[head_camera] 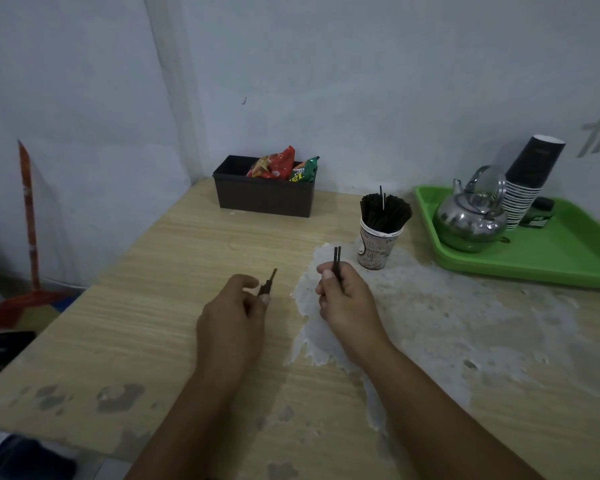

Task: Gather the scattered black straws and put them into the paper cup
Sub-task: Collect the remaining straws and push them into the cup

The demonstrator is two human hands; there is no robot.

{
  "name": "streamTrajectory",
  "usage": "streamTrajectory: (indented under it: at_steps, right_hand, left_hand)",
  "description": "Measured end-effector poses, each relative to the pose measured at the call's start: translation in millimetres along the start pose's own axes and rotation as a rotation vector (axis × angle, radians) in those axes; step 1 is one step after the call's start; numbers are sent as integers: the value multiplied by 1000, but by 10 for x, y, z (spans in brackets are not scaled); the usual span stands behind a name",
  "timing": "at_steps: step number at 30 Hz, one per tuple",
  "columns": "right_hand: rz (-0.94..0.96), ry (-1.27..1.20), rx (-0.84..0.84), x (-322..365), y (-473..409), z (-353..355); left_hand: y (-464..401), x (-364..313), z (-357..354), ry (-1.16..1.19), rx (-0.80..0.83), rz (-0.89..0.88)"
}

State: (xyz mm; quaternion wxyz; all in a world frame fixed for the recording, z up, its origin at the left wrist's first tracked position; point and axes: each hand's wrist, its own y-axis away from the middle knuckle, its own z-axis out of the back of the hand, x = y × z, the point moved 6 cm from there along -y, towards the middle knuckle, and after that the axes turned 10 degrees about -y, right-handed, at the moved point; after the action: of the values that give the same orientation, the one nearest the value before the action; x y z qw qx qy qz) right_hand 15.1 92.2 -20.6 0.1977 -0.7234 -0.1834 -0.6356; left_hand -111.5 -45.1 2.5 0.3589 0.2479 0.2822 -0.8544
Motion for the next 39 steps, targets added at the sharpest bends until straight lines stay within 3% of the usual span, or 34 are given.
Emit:
streamTrajectory:
  at_steps: [3,9,14,17,20,28,35,39]
  right_hand:
    - [-49,-64,7,18,-11,6]
    - [-158,-209,135,19,40,-42]
    - [-201,-477,-91,14,-54,76]
    - [-236,-611,-173,0,-73,133]
    - [-249,-525,-208,20,-57,172]
    - [-289,-449,-160,2,-23,159]
    - [-277,-380,-62,3,12,135]
    - [-263,-316,81,5,58,48]
  left_hand:
    - [25,-157,-56,246,99,-28]
    - [84,-318,-168,340,196,-49]
    - [64,-87,-10,-95,-53,-30]
    - [92,57,-9,-366,5,15]
    - [125,95,-50,-501,61,5]
    - [88,112,-118,-253,95,125]
    - [116,-199,-133,143,109,-18]
    - [120,-326,-197,247,177,-49]
